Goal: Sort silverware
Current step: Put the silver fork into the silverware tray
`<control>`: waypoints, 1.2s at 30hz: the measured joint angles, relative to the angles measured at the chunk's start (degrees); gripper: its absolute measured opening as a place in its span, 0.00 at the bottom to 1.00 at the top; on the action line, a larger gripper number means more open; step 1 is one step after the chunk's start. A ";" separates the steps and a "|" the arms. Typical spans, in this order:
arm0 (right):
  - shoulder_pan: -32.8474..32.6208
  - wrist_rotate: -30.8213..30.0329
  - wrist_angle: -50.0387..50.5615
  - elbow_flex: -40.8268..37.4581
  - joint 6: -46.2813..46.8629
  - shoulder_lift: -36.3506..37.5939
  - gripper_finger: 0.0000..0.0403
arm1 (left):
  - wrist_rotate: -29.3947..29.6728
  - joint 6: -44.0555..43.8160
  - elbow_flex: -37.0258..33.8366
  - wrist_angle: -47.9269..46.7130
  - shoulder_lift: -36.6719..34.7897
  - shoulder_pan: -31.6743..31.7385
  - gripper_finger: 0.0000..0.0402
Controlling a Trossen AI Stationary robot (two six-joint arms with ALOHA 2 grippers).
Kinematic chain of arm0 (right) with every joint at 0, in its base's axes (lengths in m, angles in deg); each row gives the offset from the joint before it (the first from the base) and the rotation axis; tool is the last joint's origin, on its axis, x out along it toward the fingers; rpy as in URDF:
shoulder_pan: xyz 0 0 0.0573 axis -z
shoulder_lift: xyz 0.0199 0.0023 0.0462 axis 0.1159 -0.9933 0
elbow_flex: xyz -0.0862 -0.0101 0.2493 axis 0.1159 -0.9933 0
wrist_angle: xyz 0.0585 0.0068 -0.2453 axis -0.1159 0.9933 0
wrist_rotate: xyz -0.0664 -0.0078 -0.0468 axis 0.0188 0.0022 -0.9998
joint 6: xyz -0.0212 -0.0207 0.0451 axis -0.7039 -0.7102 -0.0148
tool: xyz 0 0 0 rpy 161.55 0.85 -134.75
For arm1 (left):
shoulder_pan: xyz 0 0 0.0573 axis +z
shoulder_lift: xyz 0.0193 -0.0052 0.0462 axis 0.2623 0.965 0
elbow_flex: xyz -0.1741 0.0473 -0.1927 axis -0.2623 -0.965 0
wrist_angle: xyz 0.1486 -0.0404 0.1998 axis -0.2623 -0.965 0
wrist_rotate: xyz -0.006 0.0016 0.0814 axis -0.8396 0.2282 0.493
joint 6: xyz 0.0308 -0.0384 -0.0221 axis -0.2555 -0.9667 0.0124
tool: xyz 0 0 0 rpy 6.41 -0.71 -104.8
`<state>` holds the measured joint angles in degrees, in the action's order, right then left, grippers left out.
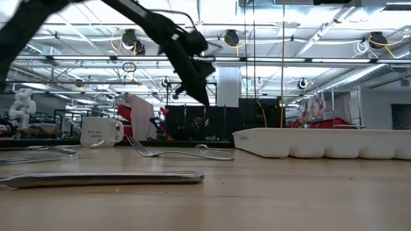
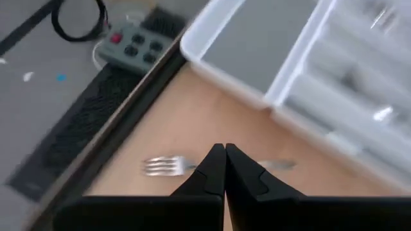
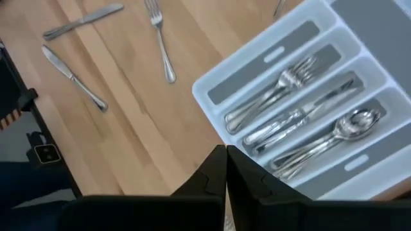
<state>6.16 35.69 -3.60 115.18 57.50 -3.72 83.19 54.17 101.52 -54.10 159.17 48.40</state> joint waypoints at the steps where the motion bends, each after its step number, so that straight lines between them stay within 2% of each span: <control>1: -0.48 -0.56 -0.13 0.25 0.00 0.04 0.00 | -0.46 3.16 3.66 -3.77 2.78 0.62 0.01; 4: -1.90 -1.85 -0.45 0.35 0.02 -0.01 0.00 | -5.03 7.82 13.66 -12.09 10.05 2.92 0.00; 7: -2.98 -2.07 -0.46 0.35 0.02 -0.25 0.00 | -15.23 4.22 19.76 -12.93 15.16 5.28 0.00; 9: -3.68 -2.09 -0.51 0.35 0.06 -0.35 0.00 | -17.52 1.90 21.99 -12.90 17.32 6.18 0.00; 16: -5.37 -2.14 -0.87 0.35 0.98 -0.35 0.00 | -16.62 0.49 22.84 -16.20 20.92 6.90 0.00; 21: -5.61 -3.23 -1.84 0.35 -0.21 -0.35 0.00 | -3.01 3.07 22.84 -19.75 21.36 5.99 0.00; 28: -5.61 -3.27 -3.49 0.33 -1.55 -0.35 0.00 | -3.58 4.73 22.87 -17.92 22.06 4.21 0.00; 36: -5.61 -3.27 -3.88 0.33 -2.11 -0.34 0.00 | -4.04 5.17 22.94 -22.86 25.28 4.05 0.00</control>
<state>0.55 32.42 -7.48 115.51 55.39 -4.06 79.15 59.35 124.46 -76.96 184.46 52.45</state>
